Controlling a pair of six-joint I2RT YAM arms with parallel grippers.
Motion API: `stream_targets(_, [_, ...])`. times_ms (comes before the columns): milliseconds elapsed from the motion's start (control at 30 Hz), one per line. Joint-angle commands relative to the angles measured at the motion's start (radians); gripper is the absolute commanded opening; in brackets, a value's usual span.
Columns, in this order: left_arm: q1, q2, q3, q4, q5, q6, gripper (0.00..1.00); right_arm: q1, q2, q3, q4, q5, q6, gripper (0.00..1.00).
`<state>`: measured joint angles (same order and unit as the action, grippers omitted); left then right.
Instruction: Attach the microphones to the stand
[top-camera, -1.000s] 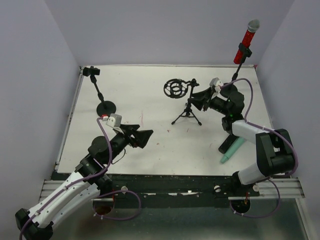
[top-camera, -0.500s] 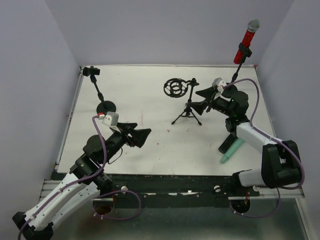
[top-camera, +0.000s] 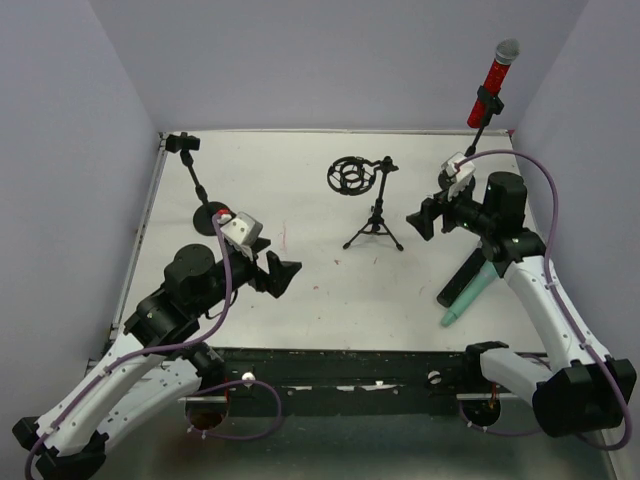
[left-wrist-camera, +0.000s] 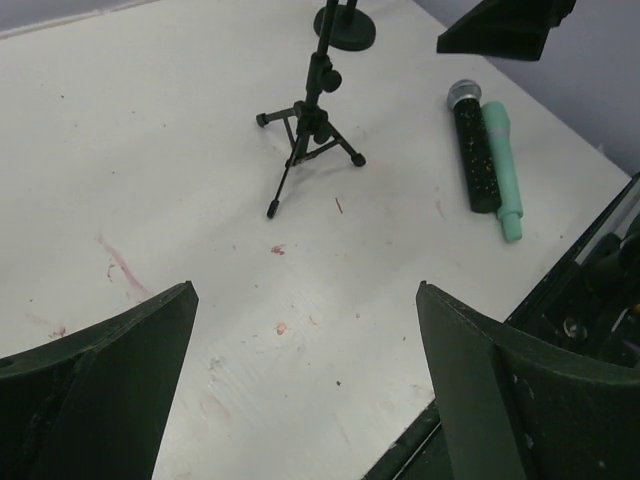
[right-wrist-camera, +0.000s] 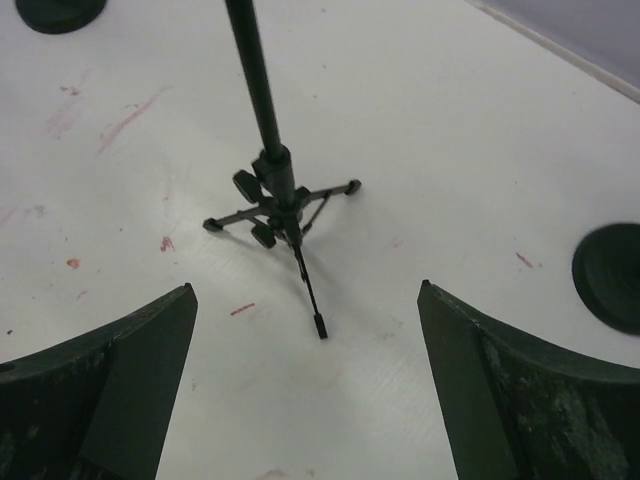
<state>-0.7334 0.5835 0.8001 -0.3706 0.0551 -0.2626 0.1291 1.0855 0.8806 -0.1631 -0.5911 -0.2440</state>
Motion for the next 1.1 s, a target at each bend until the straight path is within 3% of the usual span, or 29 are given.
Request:
stream_targets(0, [0.006, -0.069, -0.087, -0.039, 0.009, 0.105, 0.98, -0.038, -0.050, 0.064, -0.377, 0.247, -0.020, 1.00])
stream_targets(233, [0.045, -0.154, -0.173, -0.037, 0.051, 0.098, 0.98, -0.216, -0.007, 0.104, -0.561, 0.336, 0.008, 1.00])
stream_targets(533, [0.043, -0.160, -0.177, -0.047, 0.054, 0.115, 0.98, -0.517, 0.203, 0.172, -0.684, 0.281, -0.096, 0.97])
stream_targets(733, [0.045, -0.168, -0.183, -0.044, 0.052, 0.120, 0.98, -0.557, 0.309, 0.149, -0.661, 0.410, -0.049, 0.92])
stream_targets(1067, [0.045, -0.165, -0.187, -0.040, 0.051, 0.125, 0.98, -0.577, 0.409, 0.133, -0.625, 0.448, -0.017, 0.89])
